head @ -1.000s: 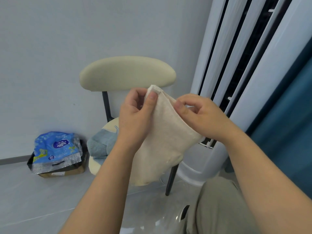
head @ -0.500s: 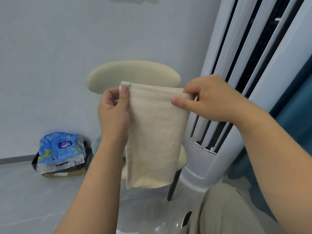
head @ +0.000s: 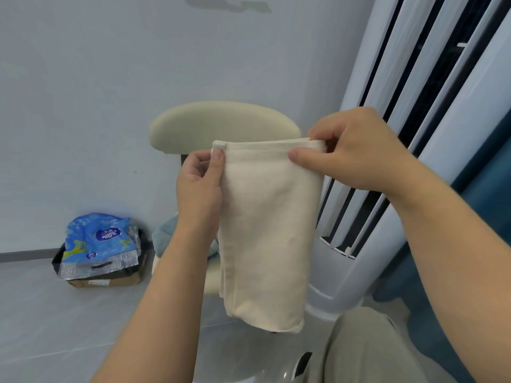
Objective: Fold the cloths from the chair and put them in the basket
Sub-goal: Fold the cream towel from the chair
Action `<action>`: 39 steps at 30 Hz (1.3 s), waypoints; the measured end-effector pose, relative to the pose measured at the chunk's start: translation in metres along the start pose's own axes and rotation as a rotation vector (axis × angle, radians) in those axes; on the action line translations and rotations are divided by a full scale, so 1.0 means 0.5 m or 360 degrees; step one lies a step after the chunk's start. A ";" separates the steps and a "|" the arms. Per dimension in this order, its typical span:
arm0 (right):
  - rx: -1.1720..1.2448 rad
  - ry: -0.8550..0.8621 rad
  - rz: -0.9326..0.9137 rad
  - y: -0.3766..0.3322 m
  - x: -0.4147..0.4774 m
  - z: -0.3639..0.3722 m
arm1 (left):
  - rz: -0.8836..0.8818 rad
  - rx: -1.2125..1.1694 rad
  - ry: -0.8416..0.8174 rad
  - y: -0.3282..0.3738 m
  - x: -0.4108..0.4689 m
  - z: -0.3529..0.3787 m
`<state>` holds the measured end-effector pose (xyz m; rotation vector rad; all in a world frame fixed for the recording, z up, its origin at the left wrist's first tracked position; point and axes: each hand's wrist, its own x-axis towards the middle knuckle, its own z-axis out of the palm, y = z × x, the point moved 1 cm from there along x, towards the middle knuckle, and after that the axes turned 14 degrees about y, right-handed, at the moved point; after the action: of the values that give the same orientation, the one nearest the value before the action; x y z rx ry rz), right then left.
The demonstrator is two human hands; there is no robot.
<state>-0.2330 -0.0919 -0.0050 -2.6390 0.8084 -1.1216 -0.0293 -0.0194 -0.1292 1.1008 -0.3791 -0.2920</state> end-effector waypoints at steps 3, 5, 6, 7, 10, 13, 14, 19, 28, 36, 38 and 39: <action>0.0027 0.0009 0.0070 0.009 0.000 0.002 | -0.0005 0.0018 -0.0010 0.000 -0.001 0.000; 0.0008 -0.0005 0.0105 0.017 -0.001 0.002 | -0.0001 0.0038 -0.0030 0.003 -0.003 0.000; 0.0002 0.0004 0.0125 0.021 -0.003 0.000 | 0.0002 0.0047 -0.0038 0.005 -0.004 0.000; 0.0010 0.0013 0.0158 0.026 -0.005 -0.001 | 0.0006 0.0046 -0.0045 0.007 -0.006 0.001; 0.0075 0.0009 0.0260 0.048 -0.009 -0.002 | 0.0039 0.0029 -0.0081 0.014 -0.017 0.007; -0.0044 -0.0123 0.0335 0.076 -0.011 0.000 | 0.0102 0.0057 -0.0208 0.018 -0.034 0.018; -0.0096 -0.0186 0.0354 0.083 -0.014 0.004 | 0.0123 0.0067 -0.0251 0.018 -0.040 0.022; 0.0128 -0.0200 0.0366 0.063 -0.027 0.055 | 0.0192 0.0193 -0.0451 0.017 -0.062 0.038; 0.0128 0.0026 0.0213 0.040 -0.022 0.134 | 0.0170 0.0264 -0.0458 0.007 -0.069 0.040; 0.0053 0.0193 0.0357 0.057 -0.011 0.135 | 0.0006 0.0286 -0.0548 -0.012 -0.064 0.034; 0.0061 0.0273 0.0427 0.065 0.003 0.119 | 0.0025 0.0341 -0.0610 -0.023 -0.063 0.030; 0.0052 0.0298 0.0421 0.066 0.012 0.111 | 0.0057 0.0379 -0.0634 -0.027 -0.063 0.028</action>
<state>-0.2042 -0.1262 -0.0519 -2.3375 1.1253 -1.3052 -0.0644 -0.0234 -0.1407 1.2676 -0.8031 -0.4444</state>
